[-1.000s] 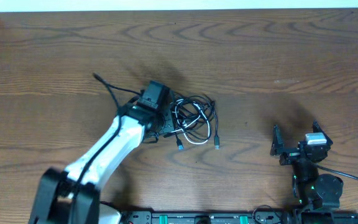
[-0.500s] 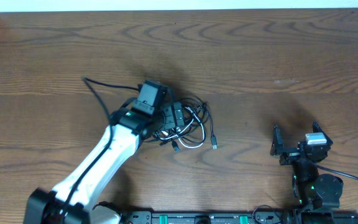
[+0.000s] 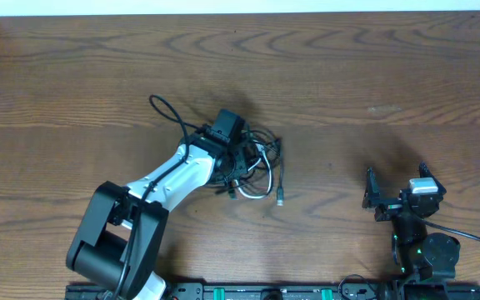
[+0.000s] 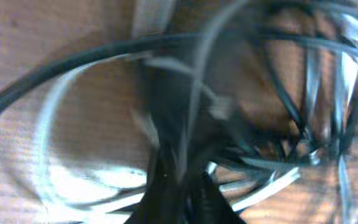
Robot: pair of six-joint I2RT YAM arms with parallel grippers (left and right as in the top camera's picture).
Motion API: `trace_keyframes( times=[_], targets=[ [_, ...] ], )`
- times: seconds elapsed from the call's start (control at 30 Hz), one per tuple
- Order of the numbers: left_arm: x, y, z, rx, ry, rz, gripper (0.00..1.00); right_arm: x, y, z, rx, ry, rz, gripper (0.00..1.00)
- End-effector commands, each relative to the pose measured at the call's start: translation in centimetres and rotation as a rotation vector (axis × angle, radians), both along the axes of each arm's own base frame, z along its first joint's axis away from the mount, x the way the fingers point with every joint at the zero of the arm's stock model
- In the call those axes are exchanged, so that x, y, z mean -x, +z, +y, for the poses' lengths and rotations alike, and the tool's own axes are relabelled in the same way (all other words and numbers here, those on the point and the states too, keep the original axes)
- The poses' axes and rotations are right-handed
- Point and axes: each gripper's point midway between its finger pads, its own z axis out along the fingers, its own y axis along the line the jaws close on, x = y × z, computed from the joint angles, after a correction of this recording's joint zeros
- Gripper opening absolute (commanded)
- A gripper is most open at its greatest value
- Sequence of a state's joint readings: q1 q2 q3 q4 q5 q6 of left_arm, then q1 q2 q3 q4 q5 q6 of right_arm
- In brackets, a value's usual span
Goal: Untangle cables
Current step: 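Close the left gripper on the cable bundle and lift it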
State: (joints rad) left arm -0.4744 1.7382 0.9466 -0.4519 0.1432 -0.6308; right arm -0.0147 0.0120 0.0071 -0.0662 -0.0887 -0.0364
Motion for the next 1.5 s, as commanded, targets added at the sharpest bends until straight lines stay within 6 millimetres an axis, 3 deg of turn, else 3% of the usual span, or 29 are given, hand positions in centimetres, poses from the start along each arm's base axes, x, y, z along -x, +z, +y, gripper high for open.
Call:
trace_keyframes(
  times=[0.0, 0.23, 0.67, 1.07, 1.47],
  targets=[
    [1.0, -1.5, 1.1, -0.055, -0.006, 0.049, 0.07, 0.0, -0.1, -0.2, -0.009, -0.013, 0.000, 0.99],
    [1.3, 1.3, 1.2, -0.044, -0.046, 0.006, 0.08, 0.0, 0.0, -0.2, -0.009, -0.013, 0.000, 0.99],
    [1.3, 10.7, 1.2, 0.068, -0.048, -0.231, 0.07, 0.0, 0.0, -0.2, -0.009, -0.013, 0.000, 0.99],
    [2.4, 14.2, 1.7, 0.115, -0.035, -0.309, 0.08, 0.0, 0.0, -0.2, -0.009, -0.013, 0.000, 0.99],
    [2.6, 19.0, 0.5, 0.239, -0.058, -0.408, 0.07, 0.0, 0.0, -0.2, -0.009, -0.013, 0.000, 0.99]
  ],
)
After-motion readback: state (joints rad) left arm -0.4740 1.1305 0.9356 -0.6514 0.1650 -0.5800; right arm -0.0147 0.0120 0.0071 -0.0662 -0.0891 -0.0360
